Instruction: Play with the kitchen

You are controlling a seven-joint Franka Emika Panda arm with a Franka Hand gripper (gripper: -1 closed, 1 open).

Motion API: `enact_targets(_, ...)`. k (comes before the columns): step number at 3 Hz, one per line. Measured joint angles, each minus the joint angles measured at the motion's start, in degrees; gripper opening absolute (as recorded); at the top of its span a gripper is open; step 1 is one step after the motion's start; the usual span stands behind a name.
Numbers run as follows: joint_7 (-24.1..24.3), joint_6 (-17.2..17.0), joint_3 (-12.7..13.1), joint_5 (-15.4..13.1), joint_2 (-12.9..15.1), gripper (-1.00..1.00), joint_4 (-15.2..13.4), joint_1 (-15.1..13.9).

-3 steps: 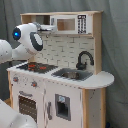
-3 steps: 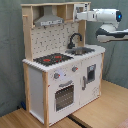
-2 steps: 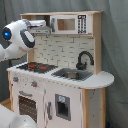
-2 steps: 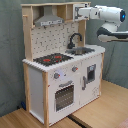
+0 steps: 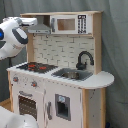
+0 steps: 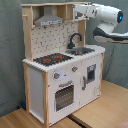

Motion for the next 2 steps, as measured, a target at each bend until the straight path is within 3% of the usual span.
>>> enact_targets(2, 9.04, -0.15, 4.66, 0.08, -3.65, 1.0, 5.34, -6.6)
